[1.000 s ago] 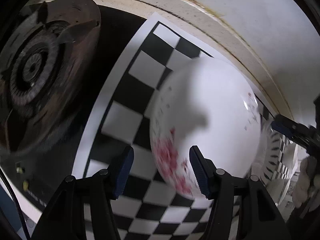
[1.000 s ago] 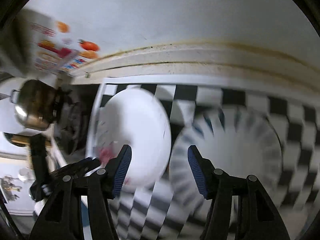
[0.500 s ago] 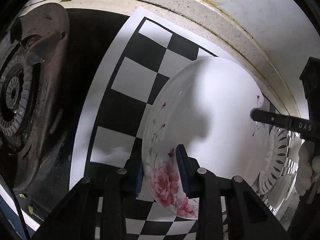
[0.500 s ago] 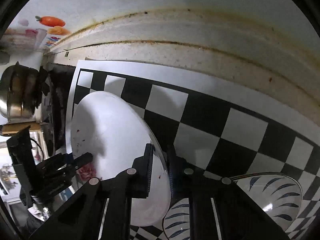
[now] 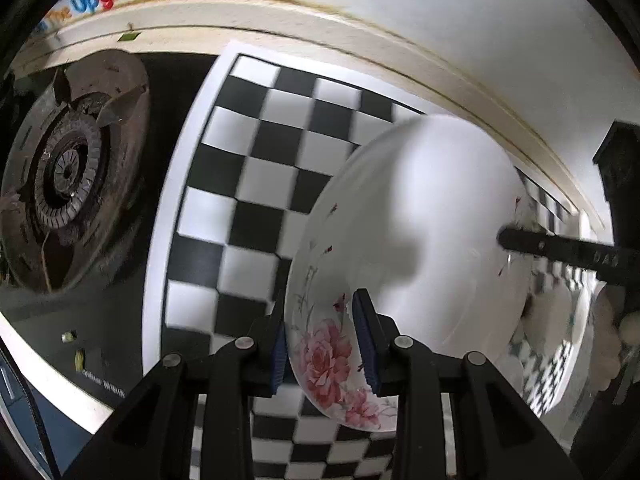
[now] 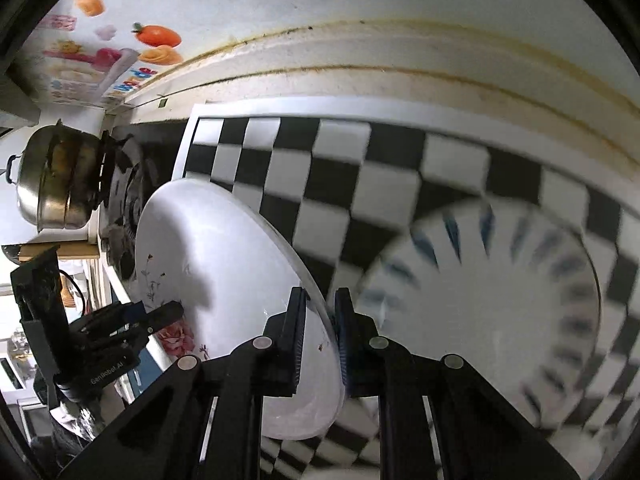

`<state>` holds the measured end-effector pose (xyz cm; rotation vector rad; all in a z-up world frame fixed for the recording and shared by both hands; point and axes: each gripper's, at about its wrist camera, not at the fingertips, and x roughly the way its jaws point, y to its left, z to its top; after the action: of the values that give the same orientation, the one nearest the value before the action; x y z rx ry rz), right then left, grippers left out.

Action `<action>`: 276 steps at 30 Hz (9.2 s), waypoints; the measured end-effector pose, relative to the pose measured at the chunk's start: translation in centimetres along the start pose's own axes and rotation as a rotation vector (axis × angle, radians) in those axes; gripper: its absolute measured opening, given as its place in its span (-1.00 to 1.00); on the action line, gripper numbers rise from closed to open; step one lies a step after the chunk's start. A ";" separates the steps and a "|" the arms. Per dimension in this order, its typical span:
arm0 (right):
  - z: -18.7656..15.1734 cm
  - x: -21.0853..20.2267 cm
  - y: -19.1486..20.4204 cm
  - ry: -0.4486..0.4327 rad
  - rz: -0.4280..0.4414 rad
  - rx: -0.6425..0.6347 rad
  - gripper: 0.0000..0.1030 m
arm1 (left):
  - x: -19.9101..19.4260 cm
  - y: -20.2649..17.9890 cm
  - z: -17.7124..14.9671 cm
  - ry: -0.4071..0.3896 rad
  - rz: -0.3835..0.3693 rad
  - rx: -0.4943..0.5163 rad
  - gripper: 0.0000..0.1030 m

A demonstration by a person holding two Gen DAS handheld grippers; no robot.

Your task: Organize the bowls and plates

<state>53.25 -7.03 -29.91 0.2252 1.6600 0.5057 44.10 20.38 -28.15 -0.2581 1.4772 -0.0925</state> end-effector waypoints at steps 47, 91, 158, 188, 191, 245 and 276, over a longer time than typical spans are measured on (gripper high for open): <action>-32.0 -2.7 -15.9 0.033 0.010 0.487 -0.67 | 8.6 -19.5 -14.1 0.234 0.104 0.479 -0.46; -5.9 -5.4 -17.9 -0.143 0.015 0.445 -0.09 | 11.7 -13.9 6.0 0.211 -0.049 0.083 -0.15; -33.9 -2.4 -14.0 -0.091 0.028 0.391 -0.79 | 6.8 -19.3 -18.0 0.218 0.053 0.343 -0.63; -33.5 -1.2 -13.9 -0.085 -0.036 0.409 -0.74 | 8.2 -19.4 -19.4 0.222 0.065 0.291 -0.61; -33.4 -1.3 -13.9 -0.080 -0.036 0.402 -0.73 | 8.3 -18.8 -19.8 0.219 0.062 0.259 -0.61; -52.4 -21.0 8.0 -0.564 -0.312 0.109 -0.65 | -18.2 -18.9 -37.3 -0.390 0.090 0.300 -0.60; -26.6 -11.4 -22.8 -0.335 -0.140 0.478 -0.14 | 10.0 -32.1 -8.3 0.176 -0.010 0.258 -0.11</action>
<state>32.26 -37.23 -27.87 0.5114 1.4314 -0.0441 39.86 -13.87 -31.18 -0.0481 1.6199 -0.3180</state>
